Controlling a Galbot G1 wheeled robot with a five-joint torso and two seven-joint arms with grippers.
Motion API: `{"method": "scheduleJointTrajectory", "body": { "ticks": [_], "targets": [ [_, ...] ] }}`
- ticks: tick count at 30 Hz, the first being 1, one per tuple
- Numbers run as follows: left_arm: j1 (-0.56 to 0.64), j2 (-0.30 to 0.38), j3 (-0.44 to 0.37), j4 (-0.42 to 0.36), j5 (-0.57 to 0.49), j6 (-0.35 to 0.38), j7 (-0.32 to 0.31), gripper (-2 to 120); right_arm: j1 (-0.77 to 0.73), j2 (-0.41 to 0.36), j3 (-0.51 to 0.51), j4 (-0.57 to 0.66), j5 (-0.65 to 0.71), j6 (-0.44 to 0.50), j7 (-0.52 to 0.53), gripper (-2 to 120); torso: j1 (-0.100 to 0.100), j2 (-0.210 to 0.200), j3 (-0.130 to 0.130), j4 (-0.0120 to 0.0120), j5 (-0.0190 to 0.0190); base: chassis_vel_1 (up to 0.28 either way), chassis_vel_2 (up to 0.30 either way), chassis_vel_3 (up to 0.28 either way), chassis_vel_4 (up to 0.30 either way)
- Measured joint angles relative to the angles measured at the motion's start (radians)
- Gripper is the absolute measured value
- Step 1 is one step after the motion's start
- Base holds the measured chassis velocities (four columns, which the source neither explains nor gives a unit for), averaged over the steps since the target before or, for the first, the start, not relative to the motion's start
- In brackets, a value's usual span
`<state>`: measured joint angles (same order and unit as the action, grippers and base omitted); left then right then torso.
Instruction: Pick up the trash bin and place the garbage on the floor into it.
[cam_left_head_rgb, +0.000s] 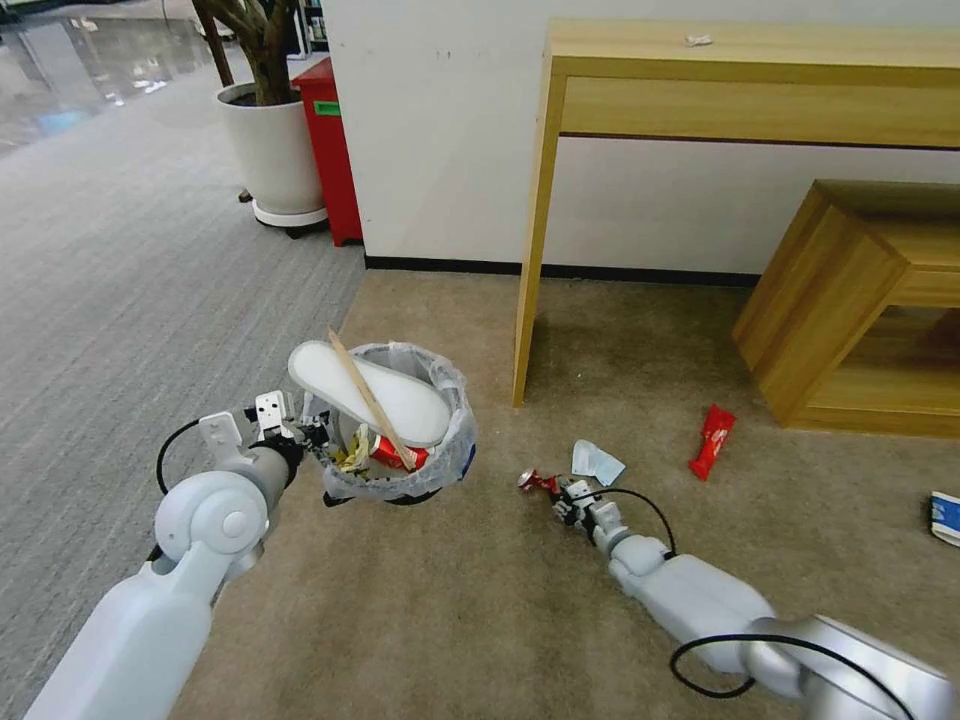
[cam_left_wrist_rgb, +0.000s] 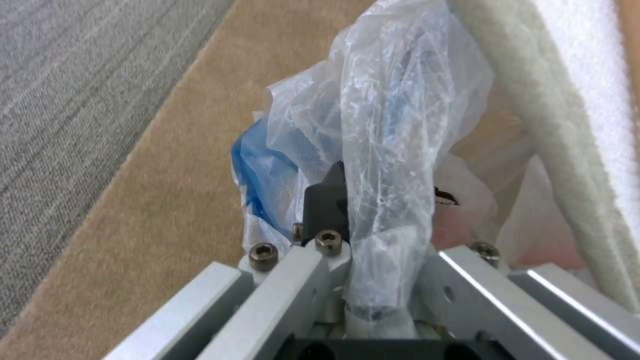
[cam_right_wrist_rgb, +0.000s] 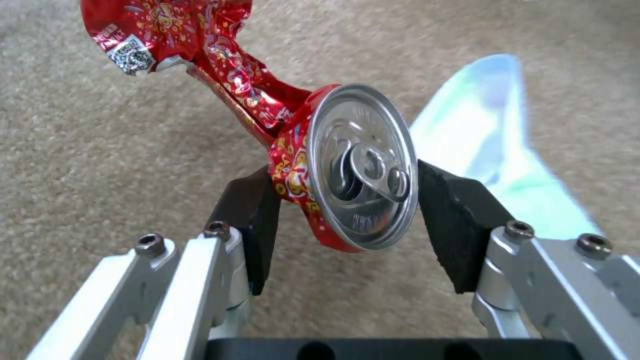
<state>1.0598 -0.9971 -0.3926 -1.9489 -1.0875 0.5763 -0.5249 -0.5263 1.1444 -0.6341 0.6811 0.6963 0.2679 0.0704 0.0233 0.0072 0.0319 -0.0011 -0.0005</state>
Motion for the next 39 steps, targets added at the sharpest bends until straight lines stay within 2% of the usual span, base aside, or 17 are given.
{"method": "scheduleJointTrajectory", "body": {
  "ticks": [1,6,9,14,17,19,21,22,29,30,34,37,39],
  "targets": [
    [-0.005,0.003,0.009,0.016,0.003,0.000,0.000,0,-0.007,-0.032,0.001,0.040,0.006,0.001,0.014,47,0.000,0.000,0.000,0.0001,0.0009,0.000,0.000,0.000,0.000],
    [-0.009,0.007,0.022,0.040,0.010,0.000,0.000,0,-0.018,-0.088,0.004,0.125,0.016,-0.002,0.042,47,0.000,0.000,0.000,0.0004,0.0000,0.000,0.000,0.000,0.000],
    [-0.016,0.010,0.047,0.066,0.020,0.000,0.003,0,-0.036,-0.171,0.016,0.283,0.023,-0.009,0.091,47,0.000,0.000,0.000,0.0003,0.0003,0.000,0.000,0.000,0.000],
    [-0.030,0.016,0.059,0.082,0.013,0.000,0.001,0,-0.036,-0.214,0.029,0.356,0.015,-0.002,0.110,47,0.000,0.000,0.000,0.0006,0.0005,0.000,0.000,0.000,0.000],
    [-0.053,0.035,0.076,0.097,-0.005,0.001,-0.006,0,-0.027,-0.281,0.045,0.467,0.015,-0.003,0.135,47,0.000,0.000,0.000,0.0003,0.0004,0.000,0.000,0.000,0.000],
    [-0.059,0.038,0.082,0.100,-0.010,0.003,-0.009,0,-0.025,-0.298,0.051,0.502,0.020,-0.005,0.140,47,0.000,0.000,0.000,0.0003,0.0004,0.000,0.000,0.000,0.000],
    [-0.071,0.044,0.099,0.107,-0.014,0.004,-0.013,0,-0.012,-0.351,0.064,0.599,0.039,-0.016,0.156,47,0.000,0.000,0.000,0.0006,0.0003,0.000,0.000,0.000,0.000],
    [-0.071,0.044,0.099,0.107,-0.014,0.004,-0.013,0,-0.012,-0.351,0.064,0.599,0.039,-0.016,0.156,47,0.000,0.000,0.000,0.0006,0.0003,0.000,0.000,0.000,0.000],
    [-0.112,0.034,0.136,0.137,-0.019,0.011,-0.020,0,0.058,-0.502,0.079,0.836,0.103,-0.045,0.184,47,0.000,0.000,0.000,0.0001,0.0003,0.000,0.000,0.000,0.000],
    [-0.112,0.034,0.136,0.137,-0.019,0.011,-0.020,0,0.058,-0.502,0.079,0.836,0.103,-0.045,0.184,47,0.000,0.000,0.000,0.0001,0.0003,0.000,0.000,0.000,0.000],
    [-0.139,0.025,0.158,0.151,-0.025,0.016,-0.024,0,0.145,-0.556,0.051,0.980,0.157,-0.066,0.196,47,0.000,0.000,0.000,0.0005,0.0004,0.000,0.000,0.000,0.000],
    [-0.147,0.025,0.165,0.153,-0.028,0.018,-0.025,0,0.175,-0.564,0.034,1.016,0.173,-0.068,0.196,47,0.000,0.000,0.000,0.0004,0.0001,0.000,0.000,0.000,0.000],
    [-0.159,0.027,0.177,0.153,-0.038,0.020,-0.026,0,0.228,-0.565,-0.013,1.066,0.208,-0.066,0.192,47,0.000,0.000,0.000,0.0003,0.0006,0.000,0.000,0.000,0.000]
  ]
}}
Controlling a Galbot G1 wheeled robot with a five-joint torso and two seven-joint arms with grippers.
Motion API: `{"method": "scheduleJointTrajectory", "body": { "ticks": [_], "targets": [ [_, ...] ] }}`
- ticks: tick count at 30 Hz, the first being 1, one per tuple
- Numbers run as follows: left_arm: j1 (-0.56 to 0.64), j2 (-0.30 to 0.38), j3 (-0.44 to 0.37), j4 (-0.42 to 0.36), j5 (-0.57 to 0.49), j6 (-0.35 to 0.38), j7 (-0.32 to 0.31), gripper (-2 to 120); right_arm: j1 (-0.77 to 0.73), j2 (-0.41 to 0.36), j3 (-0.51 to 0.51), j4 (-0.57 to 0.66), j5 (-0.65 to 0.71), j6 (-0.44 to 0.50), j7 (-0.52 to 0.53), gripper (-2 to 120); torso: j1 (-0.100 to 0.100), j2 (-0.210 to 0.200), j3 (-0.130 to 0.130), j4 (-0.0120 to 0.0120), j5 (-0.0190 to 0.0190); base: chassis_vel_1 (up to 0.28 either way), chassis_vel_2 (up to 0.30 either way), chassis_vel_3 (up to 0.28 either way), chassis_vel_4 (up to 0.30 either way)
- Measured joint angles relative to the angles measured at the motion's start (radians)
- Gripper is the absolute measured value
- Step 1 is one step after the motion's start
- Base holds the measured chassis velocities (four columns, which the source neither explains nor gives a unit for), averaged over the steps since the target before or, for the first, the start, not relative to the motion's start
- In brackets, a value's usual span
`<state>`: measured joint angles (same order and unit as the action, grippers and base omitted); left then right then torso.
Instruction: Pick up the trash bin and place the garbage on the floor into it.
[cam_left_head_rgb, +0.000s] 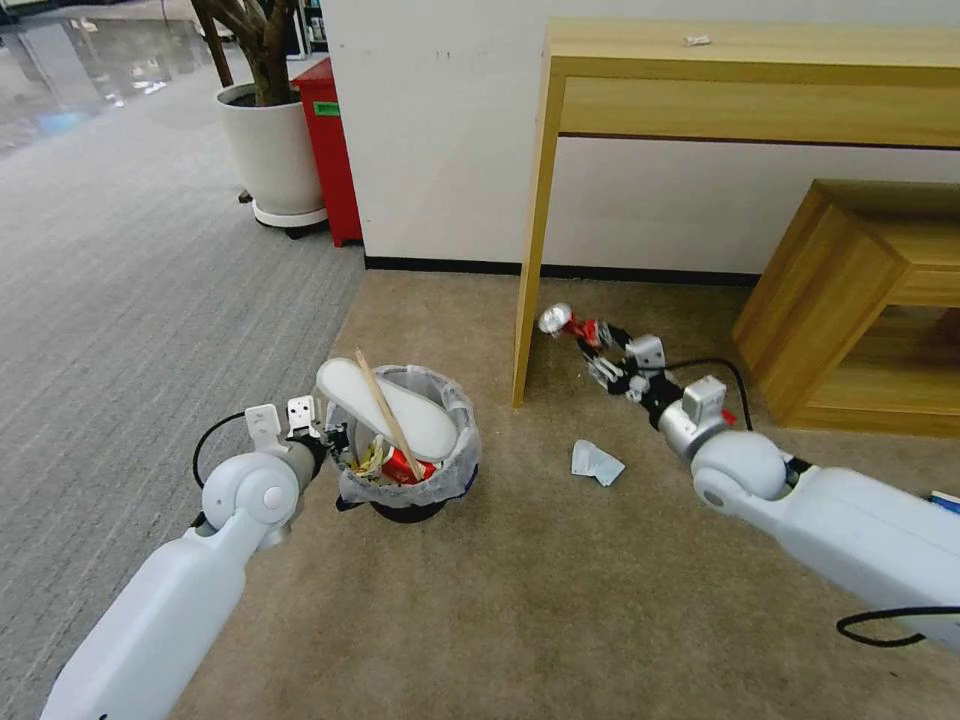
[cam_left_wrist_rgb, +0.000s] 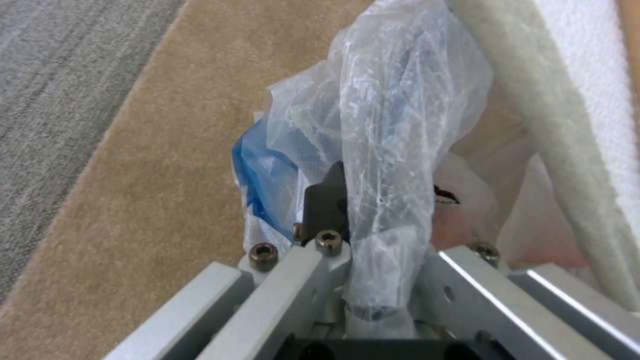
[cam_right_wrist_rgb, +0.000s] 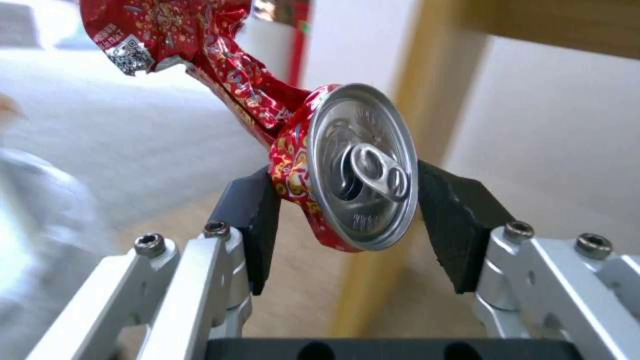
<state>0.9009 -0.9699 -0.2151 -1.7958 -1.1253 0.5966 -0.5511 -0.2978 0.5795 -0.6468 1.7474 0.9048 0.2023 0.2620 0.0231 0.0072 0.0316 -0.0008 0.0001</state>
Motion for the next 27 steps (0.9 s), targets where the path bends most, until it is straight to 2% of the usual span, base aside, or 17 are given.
{"method": "scheduleJointTrajectory", "body": {
  "ticks": [10,11,12,16,27],
  "targets": [
    [-0.014,-0.006,0.016,-0.013,-0.009,0.005,-0.008,0,0.106,0.088,-0.120,0.051,0.048,0.006,-0.004,46,0.000,0.000,0.000,0.0001,-0.0007,0.000,0.000,0.000,0.000],
    [-0.014,-0.006,0.016,-0.015,-0.009,0.005,-0.008,0,0.117,0.106,-0.138,0.051,0.052,0.005,-0.001,46,0.000,0.000,0.000,0.0001,-0.0001,0.000,0.000,0.000,0.000],
    [-0.012,-0.007,0.016,-0.019,-0.008,0.006,-0.008,0,0.150,0.166,-0.202,0.040,0.057,0.002,0.005,46,0.000,0.000,0.000,0.0002,-0.0007,0.000,0.000,0.000,0.000],
    [-0.013,-0.008,0.013,-0.033,-0.010,0.006,-0.009,0,0.165,0.216,-0.260,0.010,0.057,0.001,0.010,46,0.000,0.000,0.000,0.0002,-0.0005,0.000,0.000,0.000,0.000],
    [-0.019,0.000,0.006,-0.069,-0.035,0.008,-0.024,0,0.159,0.285,-0.314,-0.058,0.047,0.007,0.014,46,0.000,0.000,0.000,0.0000,-0.0004,0.000,0.000,0.000,0.000]
  ]
}}
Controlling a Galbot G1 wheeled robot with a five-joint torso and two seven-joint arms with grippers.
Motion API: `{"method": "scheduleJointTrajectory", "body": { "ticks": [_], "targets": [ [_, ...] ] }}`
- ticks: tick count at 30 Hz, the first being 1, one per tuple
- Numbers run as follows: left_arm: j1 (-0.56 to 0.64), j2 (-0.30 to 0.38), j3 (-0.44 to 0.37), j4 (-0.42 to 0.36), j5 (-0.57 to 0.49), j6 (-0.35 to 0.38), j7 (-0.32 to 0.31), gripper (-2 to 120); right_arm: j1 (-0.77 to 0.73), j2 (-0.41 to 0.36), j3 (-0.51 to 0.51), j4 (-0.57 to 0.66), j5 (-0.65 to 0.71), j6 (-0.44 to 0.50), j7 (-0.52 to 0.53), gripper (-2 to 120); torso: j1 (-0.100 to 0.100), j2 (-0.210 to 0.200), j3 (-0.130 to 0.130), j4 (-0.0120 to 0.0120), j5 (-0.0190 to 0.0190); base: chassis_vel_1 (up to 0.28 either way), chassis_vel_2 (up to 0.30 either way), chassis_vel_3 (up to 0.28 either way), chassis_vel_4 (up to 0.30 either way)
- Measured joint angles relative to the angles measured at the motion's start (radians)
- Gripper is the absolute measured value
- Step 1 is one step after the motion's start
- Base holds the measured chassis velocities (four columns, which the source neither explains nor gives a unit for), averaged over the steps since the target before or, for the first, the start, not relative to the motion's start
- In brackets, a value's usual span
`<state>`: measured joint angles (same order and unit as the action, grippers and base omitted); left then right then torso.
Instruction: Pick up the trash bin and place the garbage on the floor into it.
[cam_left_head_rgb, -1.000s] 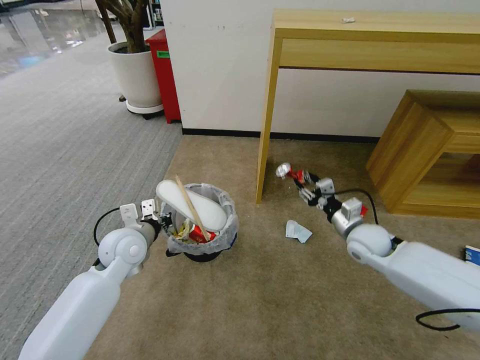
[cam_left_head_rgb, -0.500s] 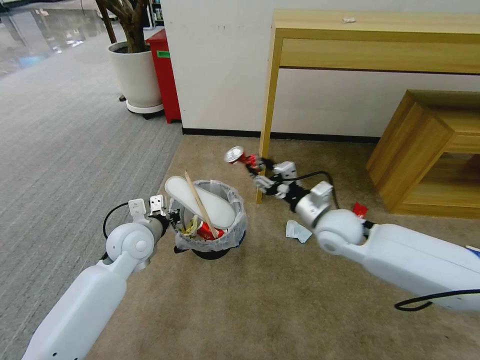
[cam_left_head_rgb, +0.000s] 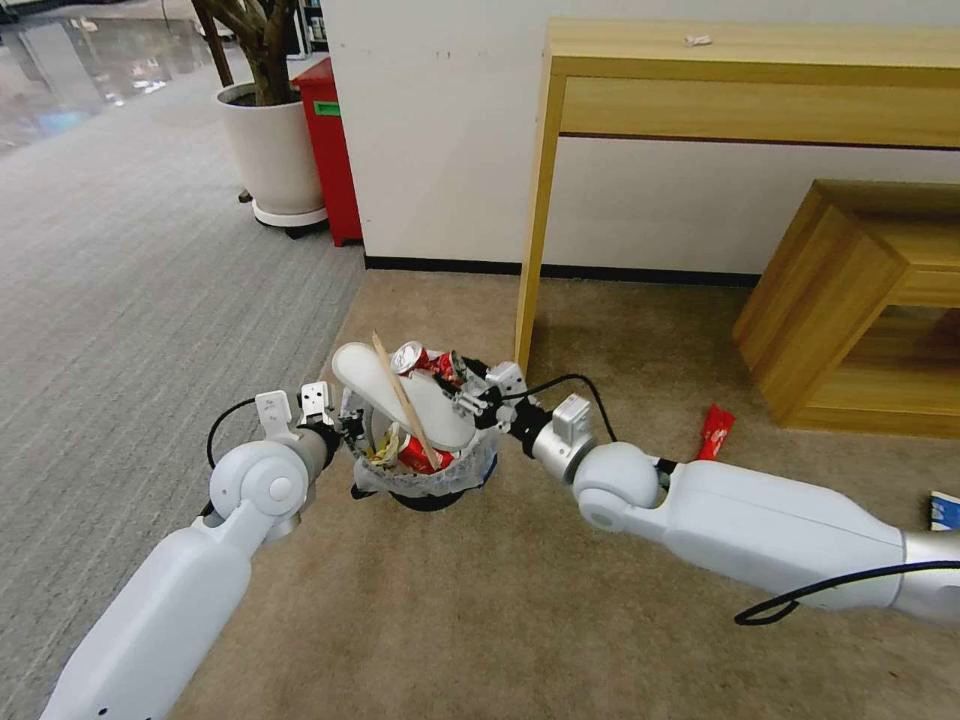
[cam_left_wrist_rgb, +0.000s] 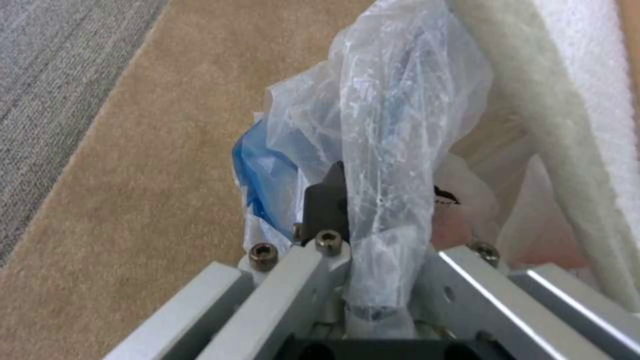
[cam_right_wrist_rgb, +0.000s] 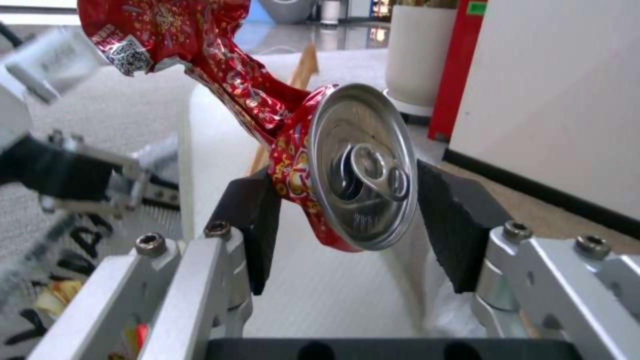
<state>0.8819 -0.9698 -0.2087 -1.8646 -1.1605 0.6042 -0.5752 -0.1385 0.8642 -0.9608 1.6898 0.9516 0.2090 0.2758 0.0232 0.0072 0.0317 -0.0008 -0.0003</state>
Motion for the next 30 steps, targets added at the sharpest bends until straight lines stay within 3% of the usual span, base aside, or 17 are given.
{"method": "scheduleJointTrajectory", "body": {
  "ticks": [19,21,26,30],
  "targets": [
    [0.020,0.003,-0.009,-0.023,-0.005,0.002,-0.005,0,-0.025,0.052,-0.030,-0.038,-0.003,-0.001,0.025,47,0.000,0.000,0.000,0.0001,0.0000,0.000,0.000,0.000,0.000],
    [0.021,0.000,-0.009,-0.015,-0.003,0.002,-0.004,0,-0.029,0.056,-0.033,-0.038,-0.004,-0.002,0.031,59,0.000,0.000,0.000,0.0000,0.0001,0.000,0.000,0.000,0.000],
    [0.016,-0.001,-0.009,0.009,0.001,0.002,-0.002,0,-0.033,0.057,-0.033,-0.033,-0.004,-0.004,0.036,71,0.000,0.000,0.000,0.0001,0.0001,0.000,0.000,0.000,0.000],
    [0.002,-0.005,-0.009,0.037,-0.002,0.002,-0.001,0,-0.033,0.050,-0.033,-0.020,-0.004,-0.006,0.037,92,0.000,0.000,0.000,0.0000,0.0001,0.000,0.000,0.000,0.000]
  ]
}}
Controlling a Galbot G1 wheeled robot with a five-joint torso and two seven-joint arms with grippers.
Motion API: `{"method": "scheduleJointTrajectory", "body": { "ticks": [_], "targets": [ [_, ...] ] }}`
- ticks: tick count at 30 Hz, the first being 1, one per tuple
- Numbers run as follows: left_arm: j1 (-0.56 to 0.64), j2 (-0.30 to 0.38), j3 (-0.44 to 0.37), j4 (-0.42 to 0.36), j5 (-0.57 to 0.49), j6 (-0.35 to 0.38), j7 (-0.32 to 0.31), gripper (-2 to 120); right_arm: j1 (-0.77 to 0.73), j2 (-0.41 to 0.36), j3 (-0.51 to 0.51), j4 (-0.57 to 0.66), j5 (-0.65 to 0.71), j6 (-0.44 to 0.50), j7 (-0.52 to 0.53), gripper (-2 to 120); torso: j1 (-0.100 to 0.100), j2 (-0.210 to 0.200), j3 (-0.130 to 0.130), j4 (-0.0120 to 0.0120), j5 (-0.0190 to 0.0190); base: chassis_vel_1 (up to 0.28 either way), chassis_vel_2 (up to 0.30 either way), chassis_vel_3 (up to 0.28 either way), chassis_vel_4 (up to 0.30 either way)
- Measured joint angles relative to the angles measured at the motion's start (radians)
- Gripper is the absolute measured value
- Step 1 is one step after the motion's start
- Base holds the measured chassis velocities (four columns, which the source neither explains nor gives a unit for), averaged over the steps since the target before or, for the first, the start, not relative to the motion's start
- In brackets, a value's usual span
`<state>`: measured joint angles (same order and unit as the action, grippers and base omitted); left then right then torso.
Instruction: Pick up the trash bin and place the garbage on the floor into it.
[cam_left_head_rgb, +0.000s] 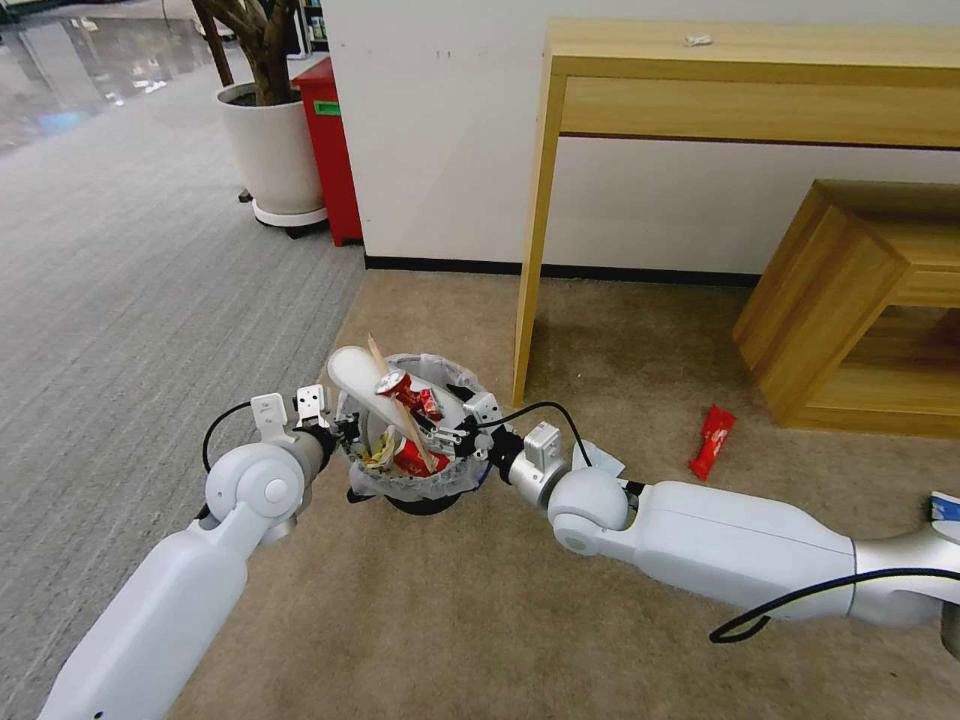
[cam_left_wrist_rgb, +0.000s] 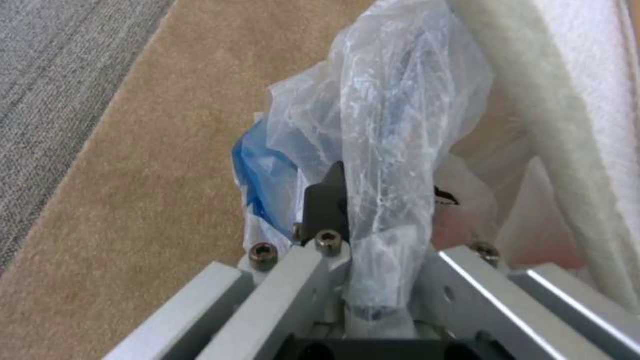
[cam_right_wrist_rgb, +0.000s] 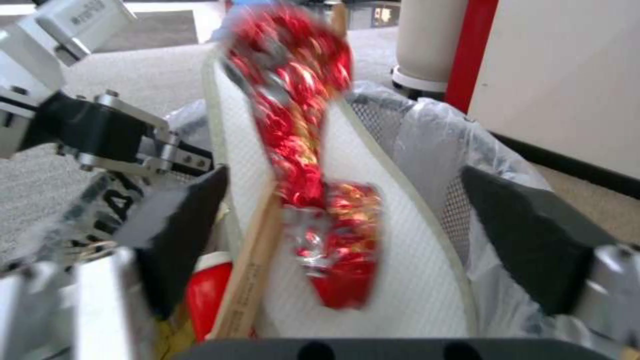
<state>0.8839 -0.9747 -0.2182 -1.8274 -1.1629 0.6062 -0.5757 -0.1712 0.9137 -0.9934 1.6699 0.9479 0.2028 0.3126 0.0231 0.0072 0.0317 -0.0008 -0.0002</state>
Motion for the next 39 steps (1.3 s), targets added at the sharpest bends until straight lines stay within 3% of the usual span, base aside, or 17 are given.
{"method": "scheduleJointTrajectory", "body": {
  "ticks": [3,10,20,30,35,39],
  "targets": [
    [-0.009,-0.003,0.002,0.018,-0.002,-0.001,-0.001,0,0.001,-0.004,0.003,0.009,0.001,0.000,0.001,99,0.000,0.000,0.000,-0.0001,0.0000,0.000,0.000,0.000,0.000],
    [-0.015,-0.009,0.006,0.034,-0.003,-0.001,-0.001,0,0.004,-0.010,0.016,0.023,0.004,0.000,0.010,100,0.000,0.000,0.000,-0.0001,0.0001,0.000,0.000,0.000,0.000],
    [-0.004,-0.016,0.012,0.043,0.006,-0.001,-0.001,0,0.021,0.011,0.149,0.021,0.048,-0.017,0.062,100,0.000,0.000,0.000,0.0001,0.0001,0.000,0.000,0.000,0.000],
    [0.007,-0.018,0.010,0.035,0.012,-0.001,0.000,0,0.020,-0.007,0.215,0.020,0.060,-0.027,0.083,100,0.000,0.000,0.000,0.0003,0.0000,0.000,0.000,0.000,0.000],
    [0.011,-0.013,0.001,0.024,0.010,-0.002,0.000,0,-0.005,-0.045,0.259,0.016,0.059,-0.028,0.082,100,0.000,0.000,0.000,0.0002,0.0001,0.000,0.000,0.000,0.000],
    [0.016,0.000,-0.011,-0.001,0.001,-0.002,0.001,0,-0.091,-0.121,0.372,-0.010,0.037,-0.031,0.081,100,0.000,0.000,0.000,0.0000,0.0002,0.000,0.000,0.000,0.000]
  ]
}}
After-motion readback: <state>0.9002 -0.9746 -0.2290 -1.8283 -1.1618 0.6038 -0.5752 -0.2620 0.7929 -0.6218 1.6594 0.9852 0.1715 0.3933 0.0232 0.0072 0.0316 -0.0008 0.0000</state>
